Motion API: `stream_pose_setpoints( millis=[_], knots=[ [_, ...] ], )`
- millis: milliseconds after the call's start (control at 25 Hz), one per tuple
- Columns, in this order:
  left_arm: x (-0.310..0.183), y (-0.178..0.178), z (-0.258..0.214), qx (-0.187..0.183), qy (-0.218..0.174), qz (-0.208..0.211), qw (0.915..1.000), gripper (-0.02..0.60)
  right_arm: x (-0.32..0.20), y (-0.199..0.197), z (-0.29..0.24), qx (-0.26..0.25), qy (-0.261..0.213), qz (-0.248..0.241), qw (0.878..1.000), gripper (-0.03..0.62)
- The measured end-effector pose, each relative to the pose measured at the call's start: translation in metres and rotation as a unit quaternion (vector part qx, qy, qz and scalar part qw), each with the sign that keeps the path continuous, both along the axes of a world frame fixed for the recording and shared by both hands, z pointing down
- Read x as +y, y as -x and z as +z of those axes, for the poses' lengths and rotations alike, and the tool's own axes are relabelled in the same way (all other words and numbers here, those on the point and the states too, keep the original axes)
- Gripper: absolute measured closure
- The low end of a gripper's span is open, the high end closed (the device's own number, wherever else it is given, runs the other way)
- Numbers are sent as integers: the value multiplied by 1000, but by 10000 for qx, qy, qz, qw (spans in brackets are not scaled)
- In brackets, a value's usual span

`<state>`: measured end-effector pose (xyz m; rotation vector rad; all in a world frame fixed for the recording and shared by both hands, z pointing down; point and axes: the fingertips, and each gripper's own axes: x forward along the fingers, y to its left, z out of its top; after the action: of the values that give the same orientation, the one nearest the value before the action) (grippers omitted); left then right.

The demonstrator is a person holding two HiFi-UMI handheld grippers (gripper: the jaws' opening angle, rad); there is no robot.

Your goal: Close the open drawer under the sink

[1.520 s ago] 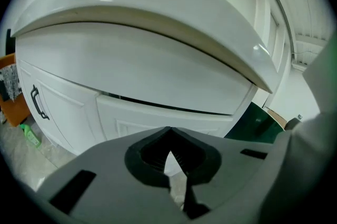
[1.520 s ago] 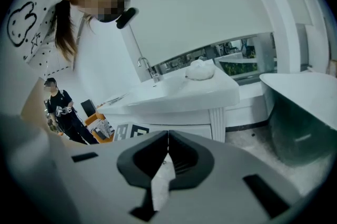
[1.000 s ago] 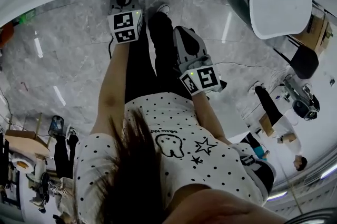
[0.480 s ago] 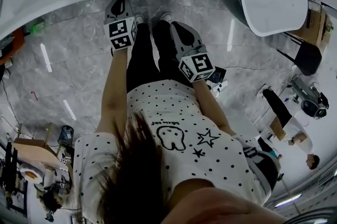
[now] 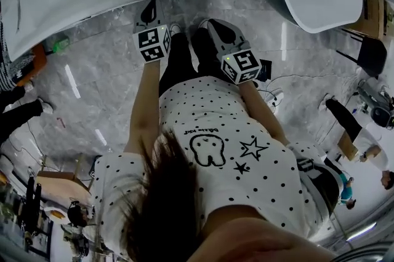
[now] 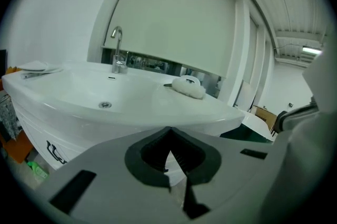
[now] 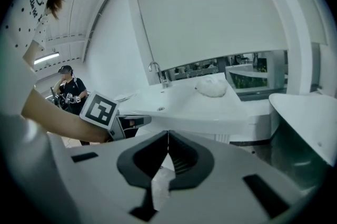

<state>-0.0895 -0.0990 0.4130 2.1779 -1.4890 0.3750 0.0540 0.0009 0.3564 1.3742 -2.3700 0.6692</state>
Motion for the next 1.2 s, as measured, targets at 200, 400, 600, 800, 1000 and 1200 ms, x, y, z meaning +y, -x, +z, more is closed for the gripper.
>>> stream_pose_setpoints(
  millis=[200,400,600,800,1000,1200],
  knots=[
    [-5,3,-26,84,-229,39,9997,577,-8,5,-15,29,-191,-57,9998,580],
    [-10,10,-45,141,-447,71,9989,577,-11,17,-23,78,-343,-150,9993,580],
    [-15,19,-72,106,-661,-115,9977,577,-23,19,-36,57,-547,-266,9981,580],
    [-15,18,-100,171,-830,-147,9963,577,-35,21,-44,34,-638,-321,9974,580],
    [-7,12,-124,282,-1022,-135,9943,577,-41,23,-47,58,-695,-413,9967,580],
    [8,7,-149,406,-1171,-113,9922,577,-42,23,-53,92,-780,-480,9958,580]
  ],
)
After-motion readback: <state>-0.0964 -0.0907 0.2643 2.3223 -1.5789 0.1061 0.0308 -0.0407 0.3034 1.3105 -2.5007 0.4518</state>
